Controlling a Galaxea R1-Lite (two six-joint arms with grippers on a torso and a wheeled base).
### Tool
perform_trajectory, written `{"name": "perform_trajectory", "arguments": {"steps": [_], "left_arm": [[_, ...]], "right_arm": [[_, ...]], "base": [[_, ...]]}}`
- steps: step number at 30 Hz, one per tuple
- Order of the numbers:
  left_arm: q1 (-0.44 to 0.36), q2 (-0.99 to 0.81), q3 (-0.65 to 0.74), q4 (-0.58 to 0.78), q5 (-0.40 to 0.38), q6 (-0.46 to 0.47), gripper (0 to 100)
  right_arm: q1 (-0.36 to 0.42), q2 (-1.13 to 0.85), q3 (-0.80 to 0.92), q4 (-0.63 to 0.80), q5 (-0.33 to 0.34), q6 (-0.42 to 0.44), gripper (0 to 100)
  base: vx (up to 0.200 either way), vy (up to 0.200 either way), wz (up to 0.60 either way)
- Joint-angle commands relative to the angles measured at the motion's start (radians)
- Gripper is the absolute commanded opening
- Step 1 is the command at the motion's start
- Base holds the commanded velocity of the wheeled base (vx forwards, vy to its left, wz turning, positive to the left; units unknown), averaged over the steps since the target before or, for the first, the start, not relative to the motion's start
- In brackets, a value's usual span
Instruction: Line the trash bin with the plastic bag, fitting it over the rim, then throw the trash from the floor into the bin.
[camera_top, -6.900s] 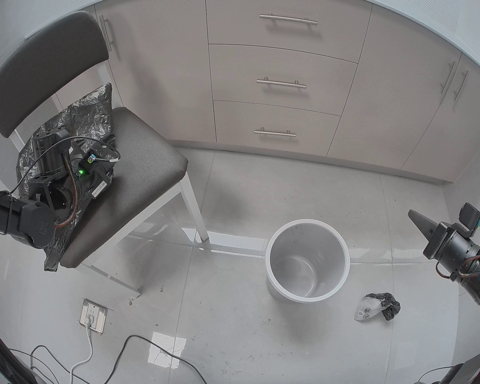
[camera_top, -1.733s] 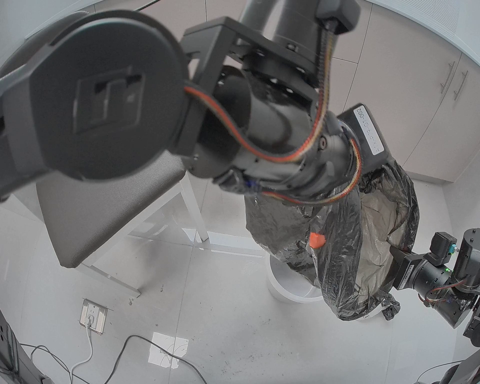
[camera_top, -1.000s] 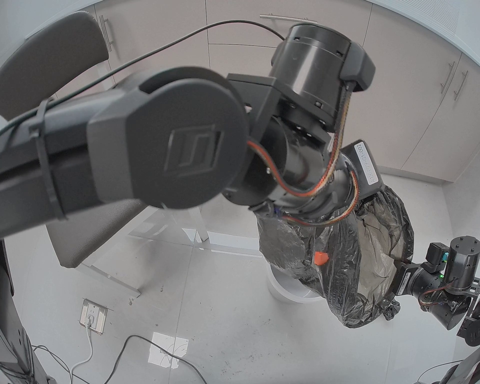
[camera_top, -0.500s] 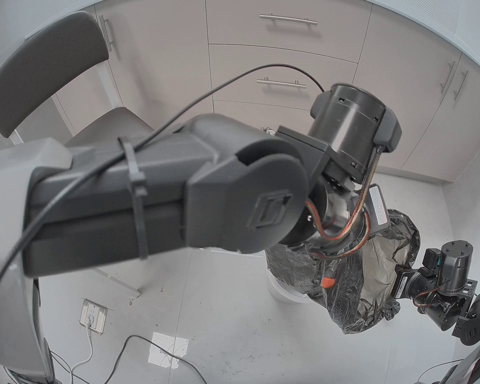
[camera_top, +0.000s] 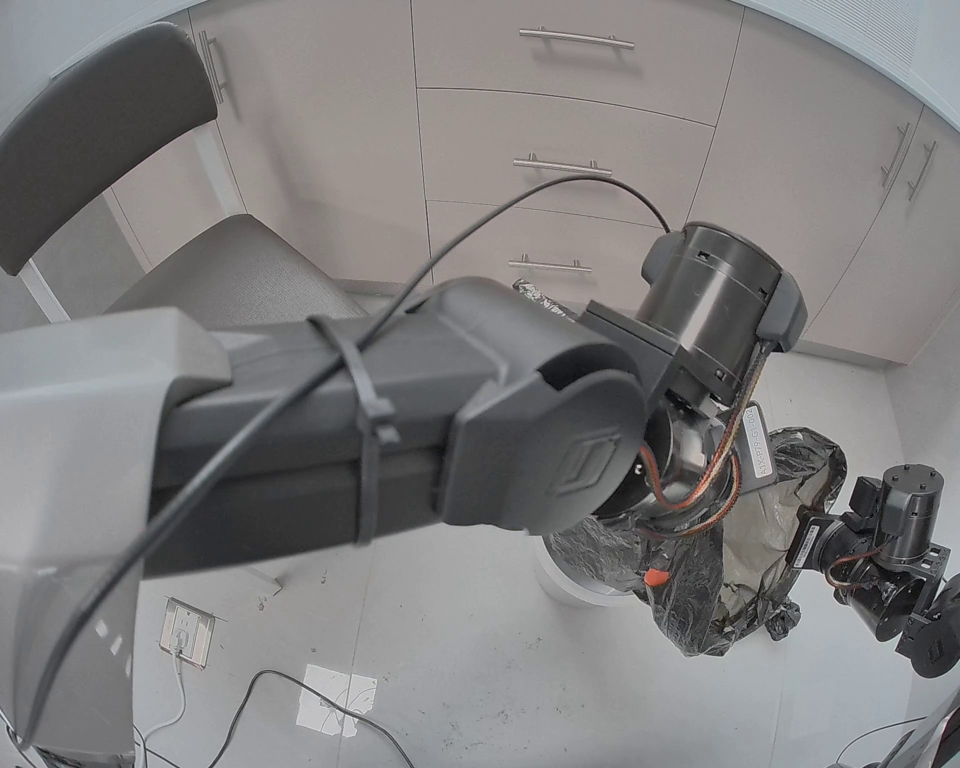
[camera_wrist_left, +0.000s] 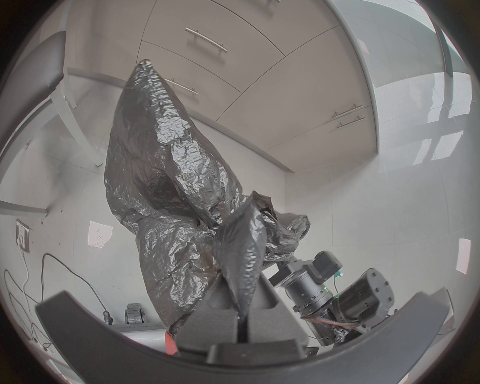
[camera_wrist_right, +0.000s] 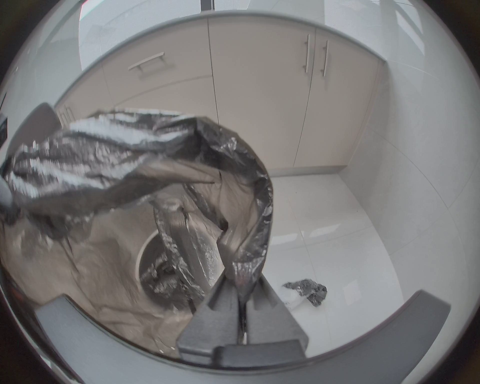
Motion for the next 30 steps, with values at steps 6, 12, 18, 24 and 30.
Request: {"name": "perform_trajectory", "arguments": {"steps": [6,12,18,24,30], "left_arm": [[0.012,0.047,0.000,-0.038,0.005,0.006,0],[0.026,0.056,0.000,-0.037,0.009,0.006,0],[0.038,0.061,0.055,-0.040,0.066,0.007,0],[0.049,0.067,0.124,-0.072,0.078,0.006,0],[0.057,0.112,0.190,-0.185,0.112,0.006,0]], "right_arm": [[-0.027,0.159,0.000,-0.139,-0.004,0.008,0],[-0.024,0.374,0.003,-0.383,0.000,-0.004,0],[-0.011,0.538,0.003,-0.492,0.006,0.005,0],[0.023,0.559,-0.011,-0.492,0.025,0.010,0],[0.032,0.565,-0.048,-0.492,0.026,0.010,0]], "base": [[0.000,0.000,0.00],[0.000,0.000,0.00],[0.000,0.000,0.00],[0.000,0.000,0.00],[0.000,0.000,0.00]]}}
